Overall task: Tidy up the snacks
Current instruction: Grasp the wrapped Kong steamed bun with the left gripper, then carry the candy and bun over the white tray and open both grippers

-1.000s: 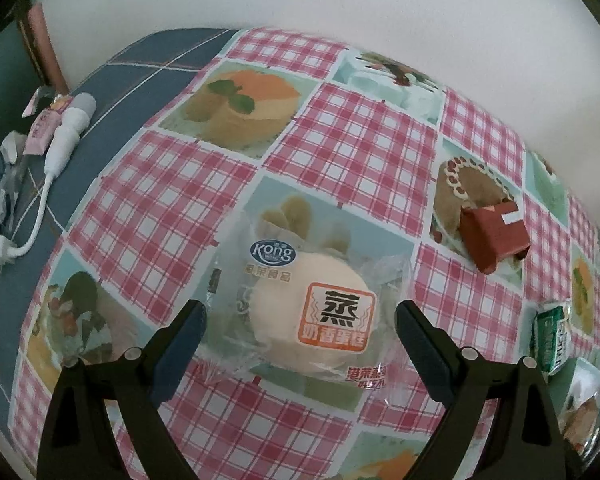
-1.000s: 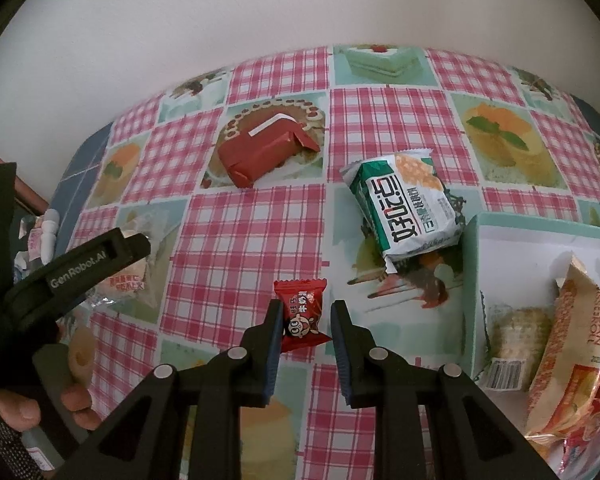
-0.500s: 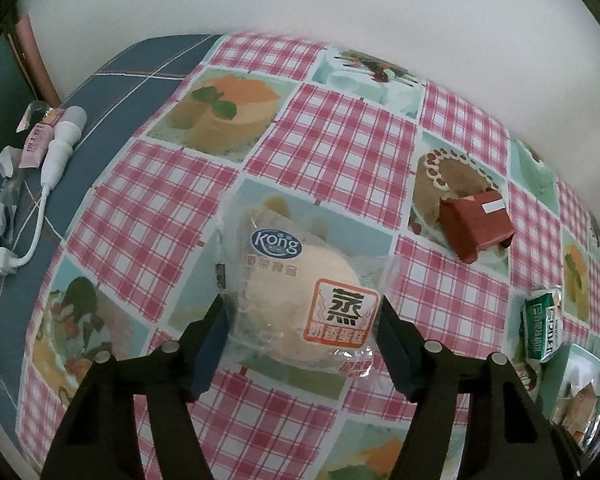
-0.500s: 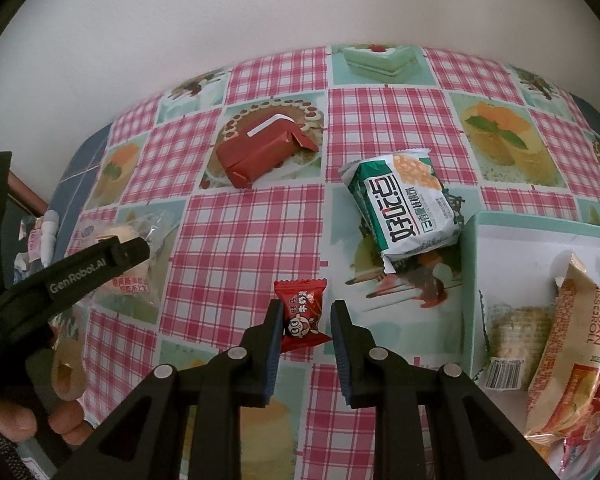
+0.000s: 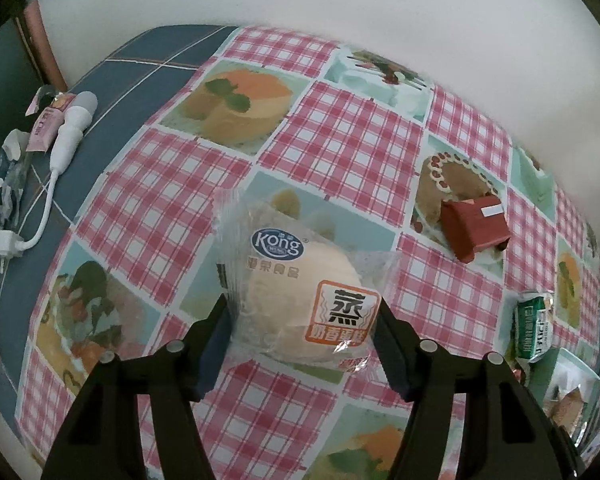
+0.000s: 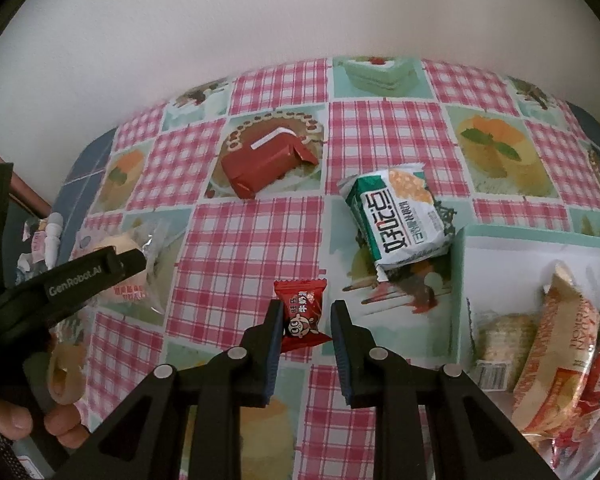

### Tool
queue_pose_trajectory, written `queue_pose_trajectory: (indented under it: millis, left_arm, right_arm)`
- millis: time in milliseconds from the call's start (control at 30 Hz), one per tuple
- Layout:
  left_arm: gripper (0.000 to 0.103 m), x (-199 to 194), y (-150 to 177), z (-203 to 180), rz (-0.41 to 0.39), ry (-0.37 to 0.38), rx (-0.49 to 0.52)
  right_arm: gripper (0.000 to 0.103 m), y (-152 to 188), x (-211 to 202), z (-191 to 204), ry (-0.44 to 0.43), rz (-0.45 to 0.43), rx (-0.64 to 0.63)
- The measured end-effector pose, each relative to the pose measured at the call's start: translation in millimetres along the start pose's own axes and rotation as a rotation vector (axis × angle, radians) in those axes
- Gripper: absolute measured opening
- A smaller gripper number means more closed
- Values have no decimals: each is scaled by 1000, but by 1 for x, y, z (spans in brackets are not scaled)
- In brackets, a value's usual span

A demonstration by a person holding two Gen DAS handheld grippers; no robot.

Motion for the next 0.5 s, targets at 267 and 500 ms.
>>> queue_pose_trajectory:
  millis: [267, 500]
  left_arm:
    - [67, -19, -1, 3, -8, -26, -36]
    - [67, -56, -3, -9, -66, -18, -26]
  right_arm:
    - [26, -7, -21, -8, -6, -33, 6]
    - [26, -16, -47, -30, 4, -77, 33]
Point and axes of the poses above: each gripper's, at about its wrist camera, not at the fingertips, and x roughly the way its jaws point, z to its left, y to its underside, the point moved 3 cm from there along x, roughly the way its jaws point, and after that the axes turned 3 degrees about -x, right-handed, at the moved point
